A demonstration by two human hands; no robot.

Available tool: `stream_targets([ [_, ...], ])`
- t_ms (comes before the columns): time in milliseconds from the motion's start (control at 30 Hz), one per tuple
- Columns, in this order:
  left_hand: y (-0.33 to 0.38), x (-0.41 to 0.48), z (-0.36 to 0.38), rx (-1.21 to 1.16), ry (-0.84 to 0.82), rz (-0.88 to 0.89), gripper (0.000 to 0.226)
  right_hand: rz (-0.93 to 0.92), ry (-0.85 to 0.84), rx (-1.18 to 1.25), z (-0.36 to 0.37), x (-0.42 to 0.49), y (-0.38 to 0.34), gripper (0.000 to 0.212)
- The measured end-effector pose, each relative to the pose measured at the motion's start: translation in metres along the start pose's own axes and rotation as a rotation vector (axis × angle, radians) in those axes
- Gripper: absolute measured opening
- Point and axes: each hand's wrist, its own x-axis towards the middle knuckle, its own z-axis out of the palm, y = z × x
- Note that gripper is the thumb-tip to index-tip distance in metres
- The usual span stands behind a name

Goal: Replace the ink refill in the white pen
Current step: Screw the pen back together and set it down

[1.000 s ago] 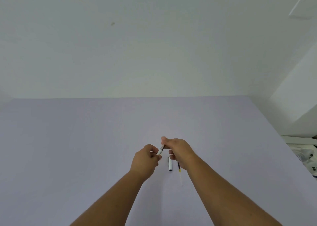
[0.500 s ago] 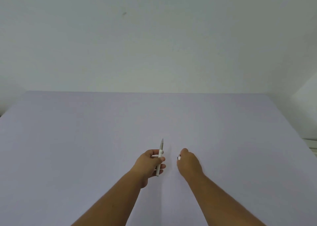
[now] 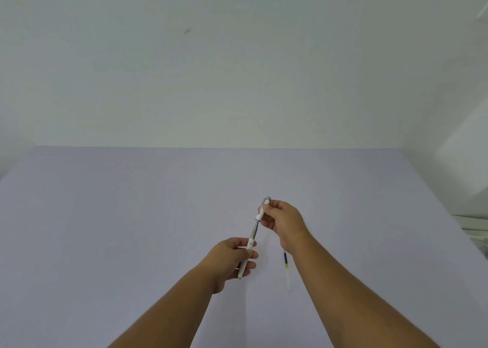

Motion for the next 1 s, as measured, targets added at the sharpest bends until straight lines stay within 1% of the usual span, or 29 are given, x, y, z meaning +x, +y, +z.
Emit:
stream_targets([
  [233,0.001,-0.007,0.002,-0.015,-0.002,0.028,0.015,0.021,-0.127,-0.106,0.000,-0.017,0.011,0.016],
  [367,-0.001,-0.011,0.003,-0.014,0.004,0.031,0.014,0.033,-0.147,-0.149,-0.002,-0.023,0.013,0.019],
  [467,-0.002,-0.013,0.004,-0.029,0.006,0.037,0.014,0.040,-0.177,-0.174,-0.003,-0.026,0.012,0.017],
  [700,-0.003,-0.014,0.007,-0.006,0.042,0.067,0.013,0.020,-0.112,-0.193,-0.002,-0.029,0.014,0.019],
  [1000,-0.007,-0.008,0.010,-0.024,0.012,0.025,0.013,0.033,-0.138,-0.180,-0.009,-0.026,0.019,0.021],
])
